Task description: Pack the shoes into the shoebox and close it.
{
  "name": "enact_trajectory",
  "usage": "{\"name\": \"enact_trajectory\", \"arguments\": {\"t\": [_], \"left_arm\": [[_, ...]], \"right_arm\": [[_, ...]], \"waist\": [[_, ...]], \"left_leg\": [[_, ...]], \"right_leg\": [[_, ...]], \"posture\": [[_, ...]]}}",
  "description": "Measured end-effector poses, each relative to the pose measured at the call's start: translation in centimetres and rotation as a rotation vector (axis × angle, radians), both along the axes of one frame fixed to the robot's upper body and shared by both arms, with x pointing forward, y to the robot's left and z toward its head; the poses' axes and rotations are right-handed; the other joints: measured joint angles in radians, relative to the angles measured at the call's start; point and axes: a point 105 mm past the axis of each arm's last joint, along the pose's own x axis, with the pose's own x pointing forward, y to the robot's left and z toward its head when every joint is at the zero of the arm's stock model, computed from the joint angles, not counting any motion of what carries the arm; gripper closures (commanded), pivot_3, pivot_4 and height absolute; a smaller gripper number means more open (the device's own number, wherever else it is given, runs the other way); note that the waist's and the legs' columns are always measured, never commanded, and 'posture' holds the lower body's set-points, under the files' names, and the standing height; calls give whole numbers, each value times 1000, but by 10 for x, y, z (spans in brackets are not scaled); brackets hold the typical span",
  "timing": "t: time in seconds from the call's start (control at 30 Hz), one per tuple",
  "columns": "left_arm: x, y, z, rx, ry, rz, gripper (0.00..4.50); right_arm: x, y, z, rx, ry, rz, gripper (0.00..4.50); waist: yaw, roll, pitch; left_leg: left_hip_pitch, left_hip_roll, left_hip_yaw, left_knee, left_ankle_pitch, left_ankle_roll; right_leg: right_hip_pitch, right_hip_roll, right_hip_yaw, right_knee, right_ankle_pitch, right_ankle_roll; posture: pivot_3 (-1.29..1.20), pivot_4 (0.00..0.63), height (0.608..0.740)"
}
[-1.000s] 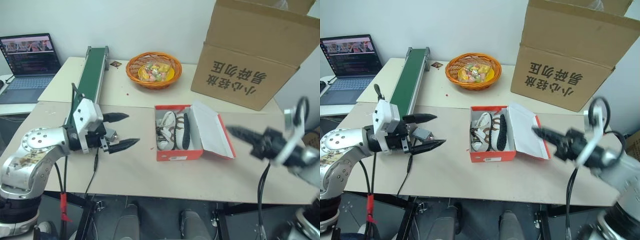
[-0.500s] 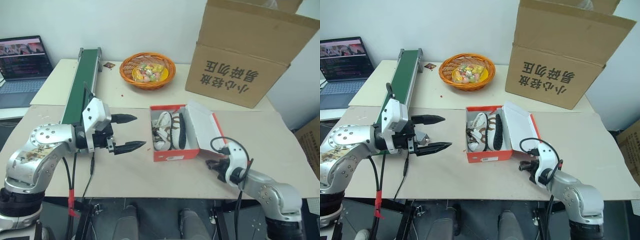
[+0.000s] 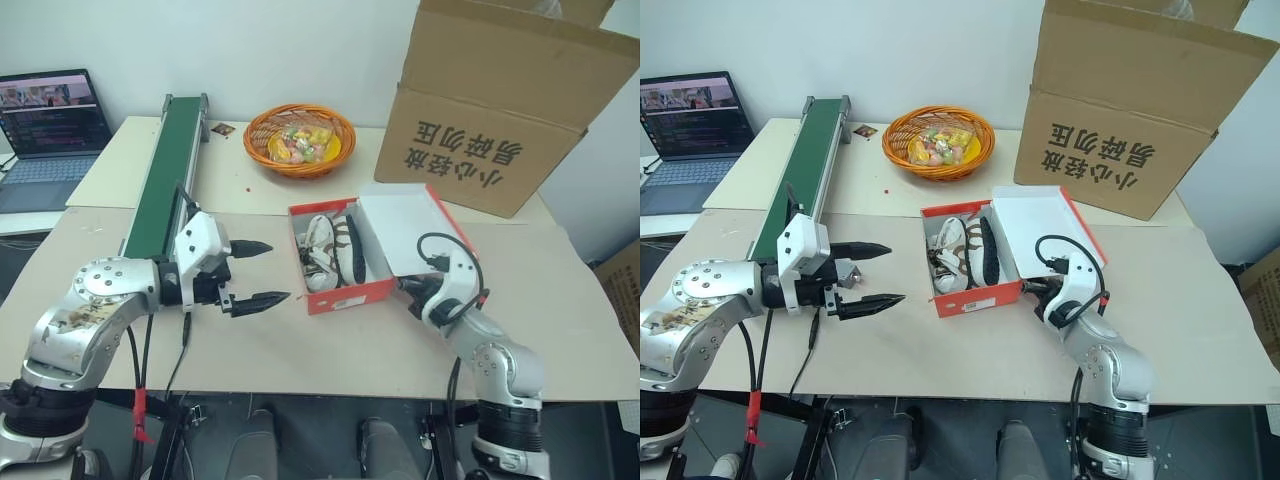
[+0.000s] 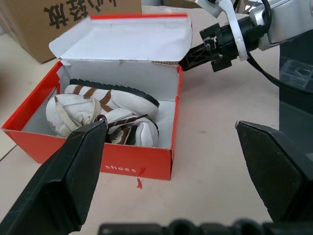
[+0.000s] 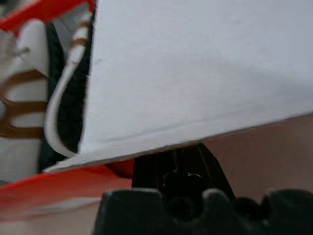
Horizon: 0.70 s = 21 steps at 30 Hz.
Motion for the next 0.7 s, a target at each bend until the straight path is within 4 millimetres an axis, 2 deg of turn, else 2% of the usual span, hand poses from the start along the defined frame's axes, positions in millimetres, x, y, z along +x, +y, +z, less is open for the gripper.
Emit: {"name": "enact_trajectory", "arguments": {"t": [0.17,0.4,0.7], "left_arm": [[-1,-1,-2,5,17,-6,0],[-8,-8,0,0,26,-47,0],[-10,-9,-1,0,40,-48,0]], "right_arm": [[-1,8,16,145,-74,24,4476],[-4,18,55,247,-223,111,4476],[-5,18,59,227,-236,144,4476]], "waist": [[0,0,0],[0,0,0],[0,0,0]], "left_leg": [[0,0,0,0,0,0],[0,1,0,0,0,0],[0,0,0,0,0,0]], "right_leg": [[0,0,0,1,0,-1],[0,0,0,0,2,-3],[0,0,0,0,2,-4]], "posture": [[0,150,721],[0,150,721],[0,150,721]]}}
